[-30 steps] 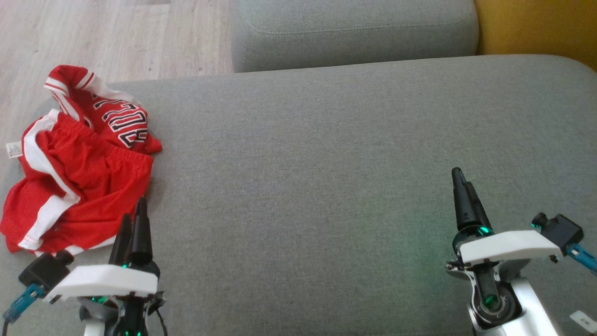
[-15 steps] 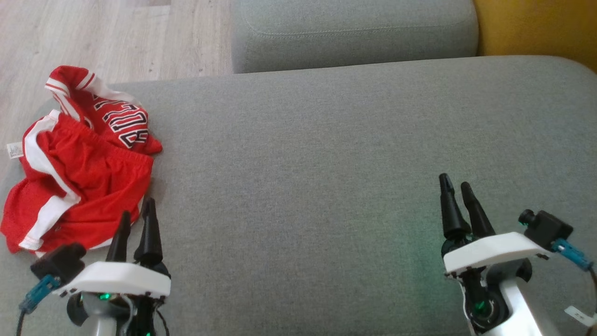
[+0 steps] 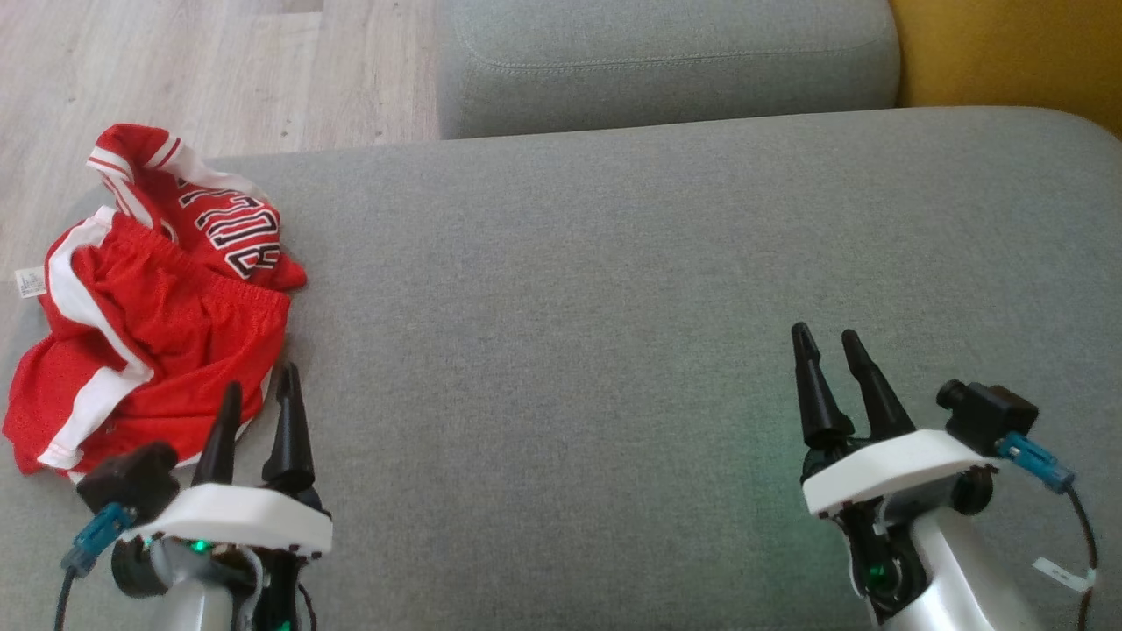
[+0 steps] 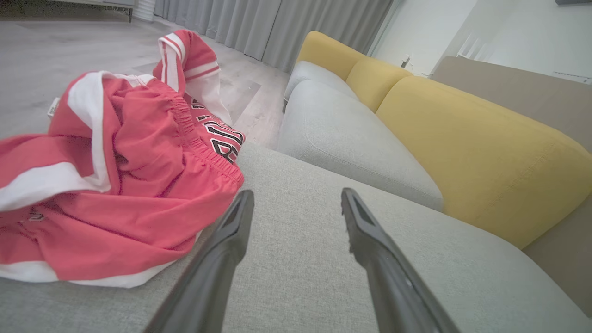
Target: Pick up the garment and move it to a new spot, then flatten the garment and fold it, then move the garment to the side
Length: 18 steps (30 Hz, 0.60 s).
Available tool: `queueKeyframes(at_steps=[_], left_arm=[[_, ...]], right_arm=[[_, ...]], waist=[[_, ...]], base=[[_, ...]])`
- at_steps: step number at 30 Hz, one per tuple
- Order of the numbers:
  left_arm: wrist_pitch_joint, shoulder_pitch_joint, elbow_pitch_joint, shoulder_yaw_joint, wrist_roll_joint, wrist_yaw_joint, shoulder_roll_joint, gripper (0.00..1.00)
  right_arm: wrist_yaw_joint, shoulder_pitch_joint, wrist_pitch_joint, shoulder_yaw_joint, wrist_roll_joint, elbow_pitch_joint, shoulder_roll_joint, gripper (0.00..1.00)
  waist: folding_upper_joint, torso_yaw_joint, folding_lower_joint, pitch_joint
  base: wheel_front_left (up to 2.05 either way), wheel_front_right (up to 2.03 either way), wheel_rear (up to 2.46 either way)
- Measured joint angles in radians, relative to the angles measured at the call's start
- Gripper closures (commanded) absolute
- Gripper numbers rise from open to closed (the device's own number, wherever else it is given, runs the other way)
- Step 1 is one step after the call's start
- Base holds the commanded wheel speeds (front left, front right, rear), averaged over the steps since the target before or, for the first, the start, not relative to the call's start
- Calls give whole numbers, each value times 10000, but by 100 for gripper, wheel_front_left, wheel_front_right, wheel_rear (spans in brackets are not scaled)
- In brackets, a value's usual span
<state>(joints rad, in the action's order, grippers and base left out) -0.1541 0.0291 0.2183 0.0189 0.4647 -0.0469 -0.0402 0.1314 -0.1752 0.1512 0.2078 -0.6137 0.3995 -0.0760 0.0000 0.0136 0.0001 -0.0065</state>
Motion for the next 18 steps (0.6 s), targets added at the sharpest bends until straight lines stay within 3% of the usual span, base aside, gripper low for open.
queueKeyframes(at_steps=[18], left_arm=[[-516, 13, -322, 58, -2163, 117, -38, 0]], right_arm=[[0, -344, 520, 224, 2113, 324, 44, 0]], waist=[[0, -16, 0, -14]], base=[[0, 0, 0]])
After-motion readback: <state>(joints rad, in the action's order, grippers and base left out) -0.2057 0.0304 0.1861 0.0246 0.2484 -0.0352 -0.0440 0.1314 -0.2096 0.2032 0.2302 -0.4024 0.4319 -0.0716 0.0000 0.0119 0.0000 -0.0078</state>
